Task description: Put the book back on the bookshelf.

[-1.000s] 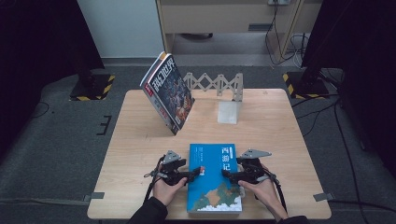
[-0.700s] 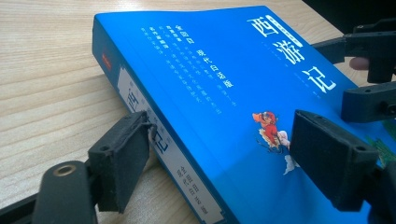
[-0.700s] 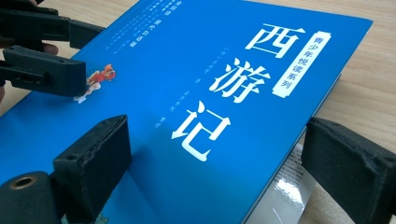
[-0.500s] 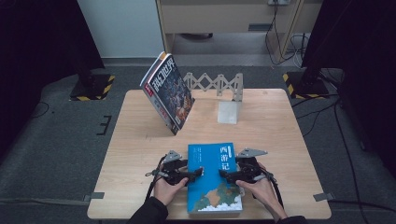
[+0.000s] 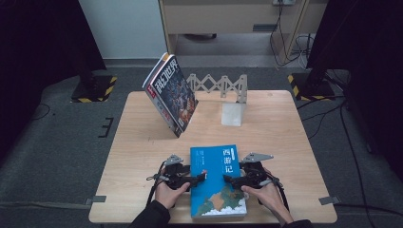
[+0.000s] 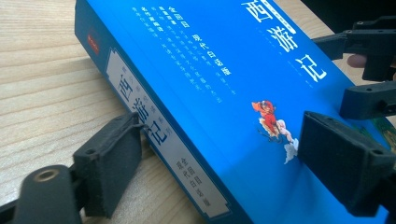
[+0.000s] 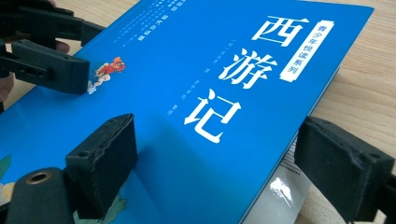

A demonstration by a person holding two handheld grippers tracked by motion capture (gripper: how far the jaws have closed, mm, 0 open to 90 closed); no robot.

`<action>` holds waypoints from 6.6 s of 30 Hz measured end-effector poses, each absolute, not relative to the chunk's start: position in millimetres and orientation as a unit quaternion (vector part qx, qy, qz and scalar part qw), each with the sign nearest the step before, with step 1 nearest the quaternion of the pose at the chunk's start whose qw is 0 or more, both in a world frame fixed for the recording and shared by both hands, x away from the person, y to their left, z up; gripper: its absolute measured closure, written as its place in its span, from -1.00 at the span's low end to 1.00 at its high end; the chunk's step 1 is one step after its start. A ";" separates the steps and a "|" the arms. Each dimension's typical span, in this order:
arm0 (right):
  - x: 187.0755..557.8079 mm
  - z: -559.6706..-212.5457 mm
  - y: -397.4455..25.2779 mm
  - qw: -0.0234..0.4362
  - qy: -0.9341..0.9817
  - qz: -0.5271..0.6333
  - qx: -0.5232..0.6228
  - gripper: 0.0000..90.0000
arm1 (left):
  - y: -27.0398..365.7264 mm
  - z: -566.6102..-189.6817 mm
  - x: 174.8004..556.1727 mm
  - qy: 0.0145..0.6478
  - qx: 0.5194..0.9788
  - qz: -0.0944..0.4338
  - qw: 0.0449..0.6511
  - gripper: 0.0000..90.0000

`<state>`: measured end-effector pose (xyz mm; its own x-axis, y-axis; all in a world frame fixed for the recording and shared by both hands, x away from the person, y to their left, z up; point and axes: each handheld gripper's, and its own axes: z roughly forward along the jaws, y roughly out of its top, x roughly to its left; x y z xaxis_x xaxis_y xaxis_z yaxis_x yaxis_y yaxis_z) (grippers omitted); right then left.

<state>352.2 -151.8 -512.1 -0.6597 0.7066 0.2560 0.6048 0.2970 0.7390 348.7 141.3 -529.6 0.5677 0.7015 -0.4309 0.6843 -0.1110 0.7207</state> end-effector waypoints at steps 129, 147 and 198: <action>354.1 -501.6 -158.9 0.056 0.788 0.500 0.354 -0.49 | 124.6 -471.0 355.3 0.437 0.742 -0.068 0.504 0.19; 354.0 -484.8 -161.2 0.084 0.765 0.539 0.342 -0.45 | 118.6 -442.9 345.4 0.401 0.749 -0.012 0.528 0.30; 359.4 -434.9 -171.2 0.134 0.713 0.625 0.289 -0.36 | 114.0 -405.8 325.9 0.277 0.749 0.108 0.592 0.36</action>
<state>359.4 -171.2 -434.9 -0.7967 0.5796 0.1713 0.2454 0.0512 0.9681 325.9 114.0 -405.8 0.8229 0.5434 -0.1660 0.2869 -0.1451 0.9469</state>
